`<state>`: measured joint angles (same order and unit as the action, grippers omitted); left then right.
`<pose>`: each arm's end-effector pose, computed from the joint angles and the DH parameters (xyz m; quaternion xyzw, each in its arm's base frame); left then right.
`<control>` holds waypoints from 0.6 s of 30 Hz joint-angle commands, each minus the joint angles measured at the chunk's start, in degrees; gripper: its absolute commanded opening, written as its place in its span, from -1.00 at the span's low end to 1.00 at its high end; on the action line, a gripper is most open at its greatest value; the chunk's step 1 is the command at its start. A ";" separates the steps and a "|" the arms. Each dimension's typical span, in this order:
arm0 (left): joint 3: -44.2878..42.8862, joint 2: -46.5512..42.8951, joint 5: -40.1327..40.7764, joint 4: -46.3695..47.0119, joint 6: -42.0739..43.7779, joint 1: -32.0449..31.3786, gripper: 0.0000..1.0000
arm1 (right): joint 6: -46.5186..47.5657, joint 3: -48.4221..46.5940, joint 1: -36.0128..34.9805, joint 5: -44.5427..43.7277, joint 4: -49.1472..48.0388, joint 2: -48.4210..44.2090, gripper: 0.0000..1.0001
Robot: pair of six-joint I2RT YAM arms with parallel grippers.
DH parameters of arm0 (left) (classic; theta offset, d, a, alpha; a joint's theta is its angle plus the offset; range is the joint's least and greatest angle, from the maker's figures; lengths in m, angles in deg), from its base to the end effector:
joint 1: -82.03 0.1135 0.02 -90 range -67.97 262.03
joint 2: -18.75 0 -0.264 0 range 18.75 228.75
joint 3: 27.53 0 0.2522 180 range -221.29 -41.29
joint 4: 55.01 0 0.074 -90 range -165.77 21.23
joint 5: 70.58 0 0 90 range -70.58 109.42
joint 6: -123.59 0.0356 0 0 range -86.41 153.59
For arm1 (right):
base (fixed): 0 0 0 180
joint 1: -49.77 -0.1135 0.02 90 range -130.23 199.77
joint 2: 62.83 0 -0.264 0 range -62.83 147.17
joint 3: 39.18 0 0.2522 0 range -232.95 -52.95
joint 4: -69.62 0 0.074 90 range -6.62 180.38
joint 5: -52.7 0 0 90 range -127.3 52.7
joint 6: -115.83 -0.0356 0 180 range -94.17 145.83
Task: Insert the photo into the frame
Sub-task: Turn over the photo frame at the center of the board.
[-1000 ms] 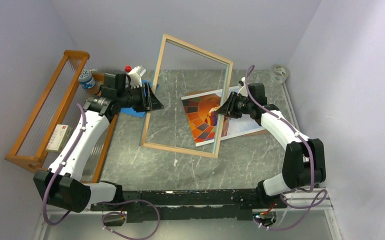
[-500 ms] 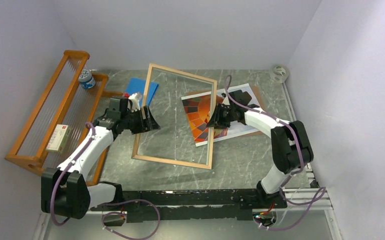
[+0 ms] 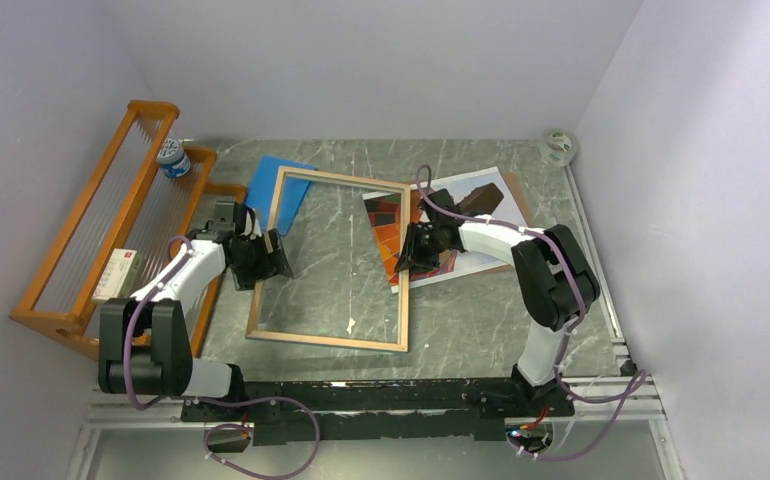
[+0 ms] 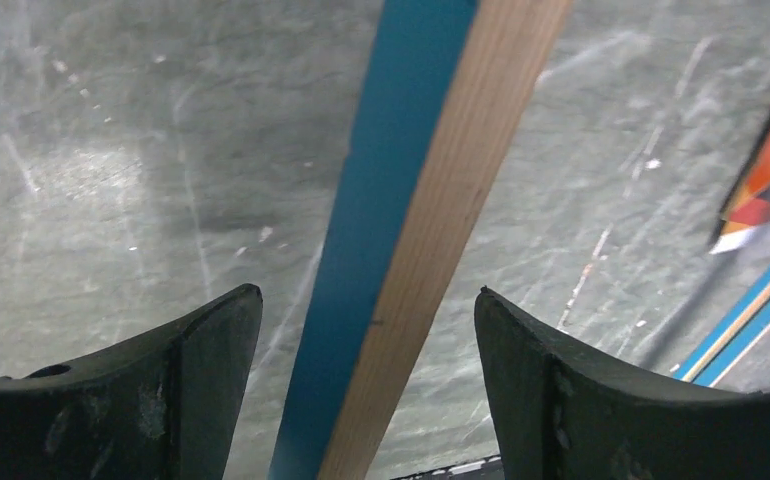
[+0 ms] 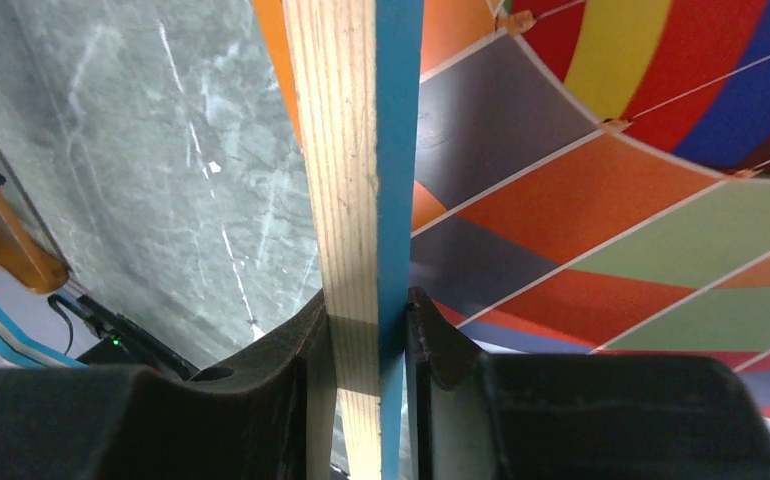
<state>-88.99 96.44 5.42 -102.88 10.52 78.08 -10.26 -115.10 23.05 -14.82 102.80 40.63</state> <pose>0.2521 -0.0260 0.2033 -0.1337 0.9584 -0.1674 0.1885 0.3131 0.1728 0.1604 0.0284 0.9498 0.2901 0.1133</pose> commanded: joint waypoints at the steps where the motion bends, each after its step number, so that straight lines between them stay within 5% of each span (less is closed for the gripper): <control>1: -1.25 1.74 3.07 -2.66 0.99 1.62 0.66 | -4.70 -3.49 -2.07 0.54 -2.74 0.02 -0.78; 11: -4.77 7.02 7.30 -7.67 1.33 3.77 0.86 | -6.24 -7.23 -2.55 -3.86 -0.33 2.79 -0.66; 18: -6.50 6.47 8.32 -8.97 1.73 3.77 0.87 | -4.76 -10.38 -2.77 -4.26 3.28 3.27 -0.31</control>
<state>-93.19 103.87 12.24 -110.33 10.68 81.71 -15.05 -121.39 20.47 -20.77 106.26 45.18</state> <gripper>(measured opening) 0.933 0.315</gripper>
